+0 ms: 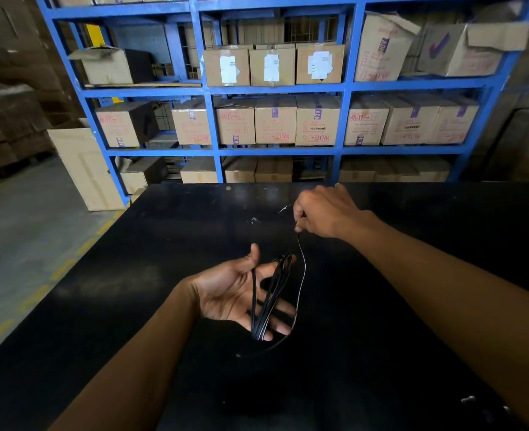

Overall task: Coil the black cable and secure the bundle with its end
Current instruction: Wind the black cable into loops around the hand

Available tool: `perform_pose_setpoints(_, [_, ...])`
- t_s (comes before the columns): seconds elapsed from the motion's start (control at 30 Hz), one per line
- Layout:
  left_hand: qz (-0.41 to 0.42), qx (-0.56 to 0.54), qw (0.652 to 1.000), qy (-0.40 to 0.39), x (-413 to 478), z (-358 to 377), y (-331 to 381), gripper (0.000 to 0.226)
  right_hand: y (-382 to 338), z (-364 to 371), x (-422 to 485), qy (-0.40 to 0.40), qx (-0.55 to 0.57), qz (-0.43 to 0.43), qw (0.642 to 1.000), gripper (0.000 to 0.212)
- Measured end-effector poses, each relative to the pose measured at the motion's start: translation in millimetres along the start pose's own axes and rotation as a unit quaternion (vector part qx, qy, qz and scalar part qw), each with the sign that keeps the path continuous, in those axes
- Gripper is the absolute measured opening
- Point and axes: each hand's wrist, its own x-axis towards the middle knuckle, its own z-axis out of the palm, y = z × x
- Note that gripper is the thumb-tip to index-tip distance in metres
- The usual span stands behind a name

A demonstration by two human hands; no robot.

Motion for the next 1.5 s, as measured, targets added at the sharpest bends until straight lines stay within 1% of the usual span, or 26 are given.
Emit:
perform_pose_setpoints(0.27, [0.027,-0.062,0.993,0.101,2,-22,-12,0.072,-9,-6,-8,0.010,-0.004,-0.013,1.000,0.009])
perform_pose_setpoints(0.33, [0.028,-0.069,0.989,0.127,2,-26,-15,0.071,-14,-6,-11,0.012,-0.002,-0.022,1.000,0.015])
perform_pose_setpoints(0.43, [0.032,-0.081,0.985,0.149,4,-26,-16,0.070,-23,-7,-16,0.011,0.007,-0.034,0.999,0.030])
perform_pose_setpoints(0.47, [0.037,-0.086,0.983,0.155,5,-26,-15,0.069,-26,-8,-20,0.012,0.013,-0.038,0.999,0.030])
perform_pose_setpoints(0.53, [0.050,-0.095,0.981,0.161,6,-25,-12,0.070,-31,-9,-27,0.011,0.036,-0.043,0.998,0.018])
perform_pose_setpoints(0.6, [0.061,-0.104,0.979,0.166,6,-25,-9,0.071,-36,-8,-35,-0.011,0.074,-0.042,0.996,0.012])
perform_pose_setpoints(0.77, [0.074,-0.137,0.967,0.200,8,-29,-1,0.075,-48,-2,-49,-0.074,0.134,-0.026,0.988,0.012])
perform_pose_setpoints(0.9, [0.089,-0.153,0.961,0.213,11,-31,3,0.076,-53,5,-59,-0.119,0.162,-0.004,0.980,0.016])
perform_pose_setpoints(1.0, [0.111,-0.156,0.959,0.207,11,-26,7,0.073,-56,11,-68,-0.163,0.193,0.006,0.967,0.019])
perform_pose_setpoints(1.1, [0.133,-0.167,0.955,0.205,10,-21,11,0.069,-57,21,-75,-0.209,0.239,0.020,0.948,0.019])
perform_pose_setpoints(1.27, [0.137,-0.160,0.948,0.237,12,-26,15,0.070,-59,43,-87,-0.233,0.316,0.026,0.920,0.019])
perform_pose_setpoints(1.37, [0.150,-0.176,0.945,0.231,14,-28,14,0.069,-58,56,-93,-0.240,0.351,0.026,0.905,0.021])
perform_pose_setpoints(1.5, [0.160,-0.182,0.944,0.223,12,-29,13,0.068,-55,78,-99,-0.244,0.372,0.015,0.896,0.026])
